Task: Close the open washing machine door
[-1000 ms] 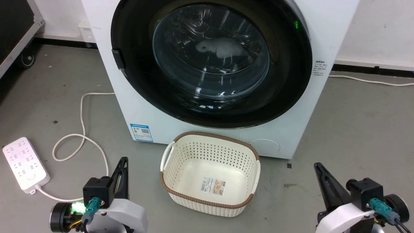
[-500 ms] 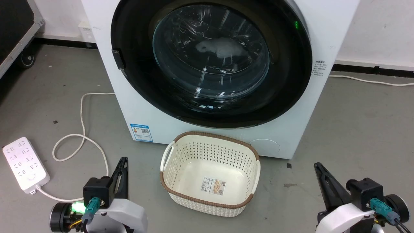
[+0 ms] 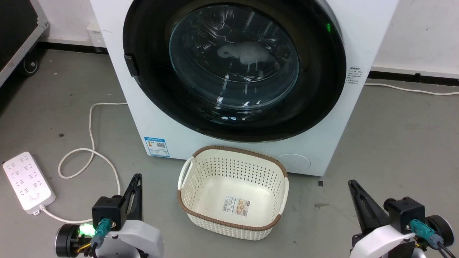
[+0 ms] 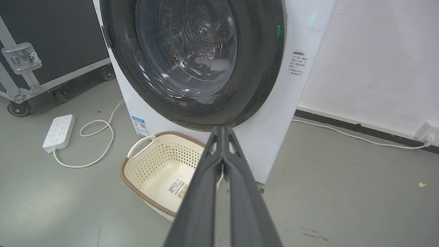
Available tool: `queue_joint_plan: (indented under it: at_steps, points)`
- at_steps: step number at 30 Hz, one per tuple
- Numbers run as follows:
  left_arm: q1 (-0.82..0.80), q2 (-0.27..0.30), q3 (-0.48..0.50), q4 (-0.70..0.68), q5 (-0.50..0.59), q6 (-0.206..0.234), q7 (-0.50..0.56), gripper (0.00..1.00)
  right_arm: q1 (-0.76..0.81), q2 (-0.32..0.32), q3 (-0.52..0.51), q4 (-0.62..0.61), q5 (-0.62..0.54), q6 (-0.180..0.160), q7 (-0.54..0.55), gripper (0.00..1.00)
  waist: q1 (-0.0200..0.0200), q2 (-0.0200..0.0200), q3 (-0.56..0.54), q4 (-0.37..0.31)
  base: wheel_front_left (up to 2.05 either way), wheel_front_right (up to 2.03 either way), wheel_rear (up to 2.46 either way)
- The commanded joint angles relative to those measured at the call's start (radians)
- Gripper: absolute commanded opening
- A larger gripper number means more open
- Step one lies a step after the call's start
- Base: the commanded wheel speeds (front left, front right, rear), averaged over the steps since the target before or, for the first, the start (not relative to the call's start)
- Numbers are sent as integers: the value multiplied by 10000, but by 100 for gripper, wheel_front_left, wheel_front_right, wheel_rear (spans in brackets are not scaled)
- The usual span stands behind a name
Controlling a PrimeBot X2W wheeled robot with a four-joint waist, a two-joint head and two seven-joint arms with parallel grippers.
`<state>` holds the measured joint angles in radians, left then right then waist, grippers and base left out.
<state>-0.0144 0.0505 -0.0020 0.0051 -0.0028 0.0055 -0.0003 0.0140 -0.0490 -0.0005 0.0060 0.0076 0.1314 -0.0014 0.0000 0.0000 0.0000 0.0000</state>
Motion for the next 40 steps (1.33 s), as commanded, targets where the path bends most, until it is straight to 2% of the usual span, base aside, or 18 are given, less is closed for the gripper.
queue_joint_plan:
  at_steps: [1,40]
  points:
    - [144,-3,20,-51,28,-55,3,0,-140,-12,5,-60,-76,-7,14,0,0,0,0,0,0,0,0]
    - [144,-3,20,-51,28,-55,3,0,-140,-12,5,-60,-76,-7,14,0,0,0,0,0,0,0,0]
